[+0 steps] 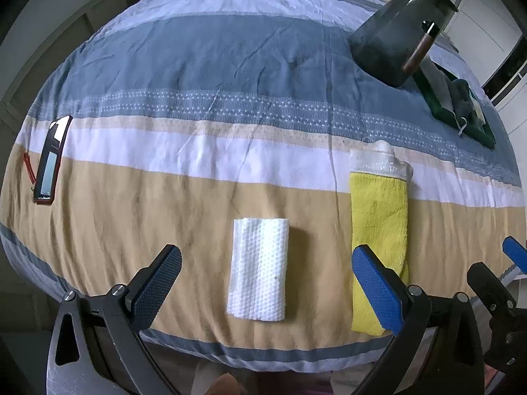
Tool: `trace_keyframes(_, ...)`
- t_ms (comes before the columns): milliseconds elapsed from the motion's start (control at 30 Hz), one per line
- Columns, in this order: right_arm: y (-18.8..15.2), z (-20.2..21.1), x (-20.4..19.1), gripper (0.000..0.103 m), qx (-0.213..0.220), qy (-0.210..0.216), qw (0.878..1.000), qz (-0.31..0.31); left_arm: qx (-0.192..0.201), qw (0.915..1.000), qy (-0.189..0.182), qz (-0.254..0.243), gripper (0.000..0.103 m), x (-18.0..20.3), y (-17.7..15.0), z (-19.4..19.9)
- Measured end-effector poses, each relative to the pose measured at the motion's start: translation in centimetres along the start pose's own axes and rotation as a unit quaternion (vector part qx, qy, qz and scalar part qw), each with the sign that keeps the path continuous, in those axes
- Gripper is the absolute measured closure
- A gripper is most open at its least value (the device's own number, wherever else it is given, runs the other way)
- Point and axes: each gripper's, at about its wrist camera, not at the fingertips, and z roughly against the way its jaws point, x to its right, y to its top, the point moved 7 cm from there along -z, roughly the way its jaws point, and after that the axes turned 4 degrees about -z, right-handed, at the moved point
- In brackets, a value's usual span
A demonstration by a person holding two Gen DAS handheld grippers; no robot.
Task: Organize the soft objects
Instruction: 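Move both grippers toward the white cloth and yellow towel on the duvet, then lower the left gripper over the white cloth while the right lowers over the yellow towel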
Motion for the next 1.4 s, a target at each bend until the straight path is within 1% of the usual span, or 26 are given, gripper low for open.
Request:
trace_keyframes(133,-0.3,-0.3,-0.4,0.0,0.001,-0.006,1.0,0.007,0.009,0.9999,-0.004,0.004,0.002,-0.1,0.1,-0.1)
trace_keyframes(200,-0.5,-0.6,-0.8,0.0,0.001,-0.006,1.0,0.009,0.013,0.9999,0.003,-0.005,0.002,0.0,0.2,-0.2)
trace_keyframes(267,-0.8,-1.0,-1.1,0.0,0.001,-0.005,1.0,0.005,0.009,0.9999,0.005,-0.012,0.002,0.2,0.1,-0.6)
trace_keyframes(433,-1.0,-1.7,-1.3,0.0,0.001,-0.004,1.0,-0.002,0.0,0.9999,0.01,-0.011,0.002,-0.1,-0.2,-1.4)
trace_keyframes(767,-1.2,-2.5,-0.6,0.0,0.004,-0.017,1.0,-0.012,-0.013,0.9998,0.007,-0.014,0.002,0.0,-0.6,-3.5)
trace_keyframes(833,-1.2,-2.6,-0.5,0.0,0.004,-0.018,1.0,-0.013,-0.013,0.9997,0.012,-0.014,0.002,-0.3,-0.9,-3.6)
trace_keyframes(967,-1.4,-3.1,-0.6,0.0,0.002,-0.016,1.0,-0.011,-0.01,0.9999,0.005,0.0,0.002,-1.5,-1.5,-3.5)
trace_keyframes(1100,-1.7,-3.9,-0.9,0.0,-0.002,-0.009,1.0,-0.013,-0.01,0.9999,0.006,0.006,0.002,-2.5,-1.7,-3.6)
trace_keyframes(1200,-1.7,-4.6,-1.1,0.0,-0.004,-0.003,1.0,-0.013,-0.015,0.9999,0.007,0.0,0.002,-2.5,-1.8,-4.0)
trace_keyframes(1400,-1.7,-5.8,-1.1,0.0,-0.007,-0.004,1.0,-0.013,-0.026,0.9994,0.005,-0.024,0.002,-0.9,-1.6,-5.5)
